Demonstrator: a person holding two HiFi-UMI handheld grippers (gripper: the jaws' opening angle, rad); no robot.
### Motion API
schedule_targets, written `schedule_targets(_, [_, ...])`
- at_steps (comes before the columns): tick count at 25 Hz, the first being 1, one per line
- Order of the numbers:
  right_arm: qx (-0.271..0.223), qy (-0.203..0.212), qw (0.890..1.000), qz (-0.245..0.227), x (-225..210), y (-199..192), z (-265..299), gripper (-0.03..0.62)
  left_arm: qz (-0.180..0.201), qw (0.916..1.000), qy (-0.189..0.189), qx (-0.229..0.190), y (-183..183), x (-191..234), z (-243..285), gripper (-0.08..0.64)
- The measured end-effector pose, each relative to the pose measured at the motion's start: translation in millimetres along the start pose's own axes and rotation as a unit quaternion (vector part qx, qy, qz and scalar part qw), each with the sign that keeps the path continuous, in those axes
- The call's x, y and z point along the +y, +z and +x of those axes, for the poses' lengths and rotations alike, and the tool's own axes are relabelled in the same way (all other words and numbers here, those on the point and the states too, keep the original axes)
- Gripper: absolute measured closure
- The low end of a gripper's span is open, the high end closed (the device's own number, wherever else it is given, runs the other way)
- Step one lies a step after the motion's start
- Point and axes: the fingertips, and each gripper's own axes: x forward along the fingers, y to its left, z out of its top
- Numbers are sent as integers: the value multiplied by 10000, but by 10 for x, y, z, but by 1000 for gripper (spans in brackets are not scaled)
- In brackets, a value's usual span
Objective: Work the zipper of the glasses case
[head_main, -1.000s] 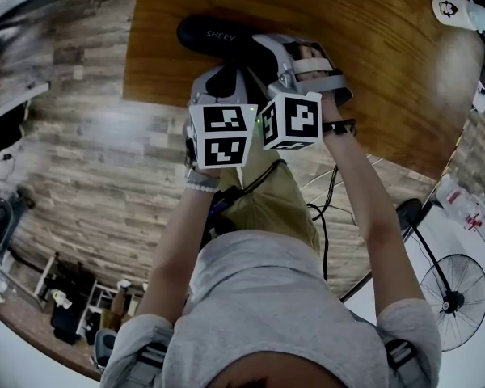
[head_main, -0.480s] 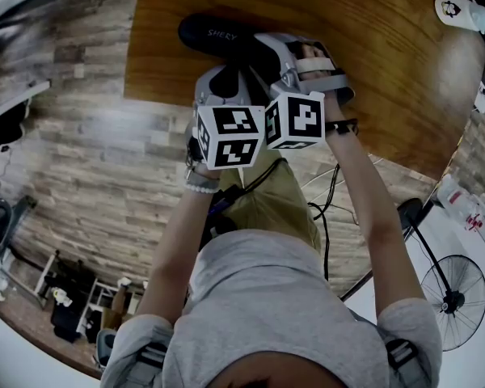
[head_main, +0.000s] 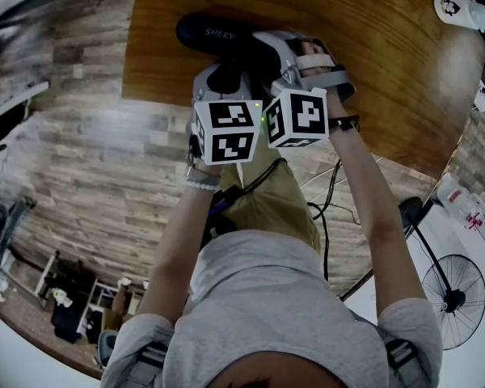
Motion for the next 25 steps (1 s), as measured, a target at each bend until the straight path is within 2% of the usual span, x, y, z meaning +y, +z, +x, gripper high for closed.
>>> schedule_targets(10, [-80, 64, 9999, 72, 2, 12, -10, 382, -88, 9995, 295, -27, 7, 73, 18, 512])
schedule_targets(16, [-28, 42, 10000, 16, -2, 2, -1, 382, -134, 9998, -119, -125, 31, 39, -24, 515])
schedule_targets(25, [-15, 35, 10000, 4, 2, -15, -9, 382, -116, 9993, -351, -113, 3, 10, -83, 520])
